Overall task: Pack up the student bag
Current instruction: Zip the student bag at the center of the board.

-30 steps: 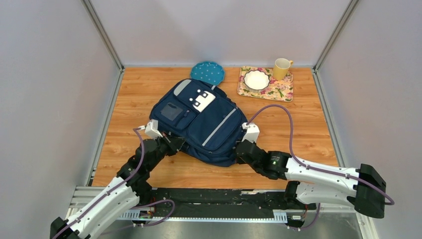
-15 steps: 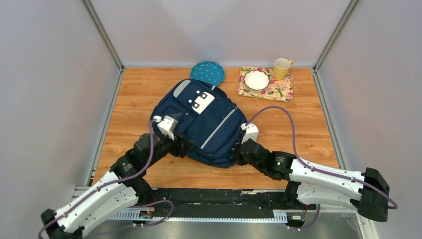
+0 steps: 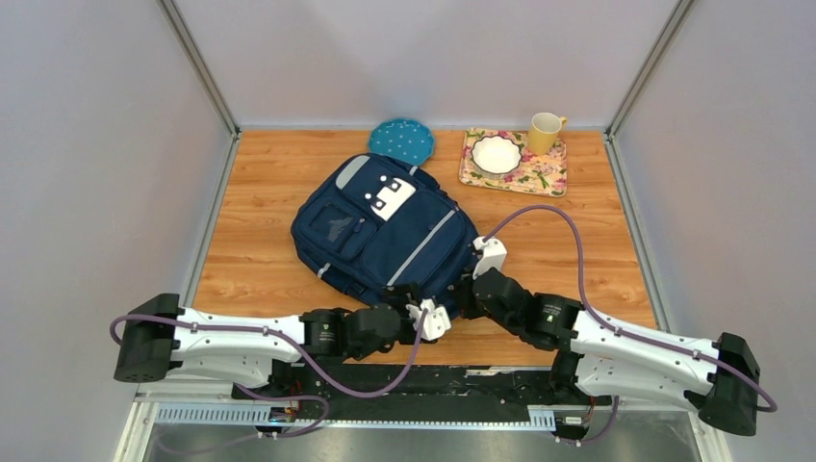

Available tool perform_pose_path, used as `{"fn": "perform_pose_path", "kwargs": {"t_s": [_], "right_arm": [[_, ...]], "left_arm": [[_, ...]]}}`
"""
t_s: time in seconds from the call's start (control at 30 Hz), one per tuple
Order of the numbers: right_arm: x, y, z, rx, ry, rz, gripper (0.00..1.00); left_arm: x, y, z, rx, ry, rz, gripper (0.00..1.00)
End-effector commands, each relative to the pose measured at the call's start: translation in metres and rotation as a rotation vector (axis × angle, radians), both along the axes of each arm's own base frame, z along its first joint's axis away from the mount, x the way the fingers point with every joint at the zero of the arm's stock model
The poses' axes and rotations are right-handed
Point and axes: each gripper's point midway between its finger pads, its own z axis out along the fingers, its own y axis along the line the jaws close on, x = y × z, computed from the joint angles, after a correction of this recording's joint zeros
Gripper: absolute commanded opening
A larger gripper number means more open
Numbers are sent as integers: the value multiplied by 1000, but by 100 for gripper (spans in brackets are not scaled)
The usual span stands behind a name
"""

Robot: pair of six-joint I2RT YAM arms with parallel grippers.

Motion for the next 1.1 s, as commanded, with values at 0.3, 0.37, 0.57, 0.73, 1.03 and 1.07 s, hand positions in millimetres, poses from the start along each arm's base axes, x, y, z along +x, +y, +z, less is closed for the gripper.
{"fn": "perform_pose_path", "kwargs": {"t_s": [0.3, 0.37, 0.57, 0.73, 1.03, 1.07], "right_arm": [[-4, 6, 48, 155, -35, 17, 0], [-4, 6, 50, 160, -39, 17, 0], [-3, 4, 53, 156, -46, 7, 0], [-4, 5, 60, 176, -54, 19, 0], [-5, 3, 58, 178, -57, 21, 0], [-5, 2, 56, 174, -57, 16, 0]], "left_arm": [[15, -43, 14, -18, -200, -39, 58], [14, -45, 13, -21, -191, -48, 57], [2, -49, 4, -23, -103, -85, 71], [12, -44, -8, 25, -116, -20, 66], [21, -43, -26, 115, -108, 56, 10], [21, -41, -26, 99, -98, 64, 7]]}}
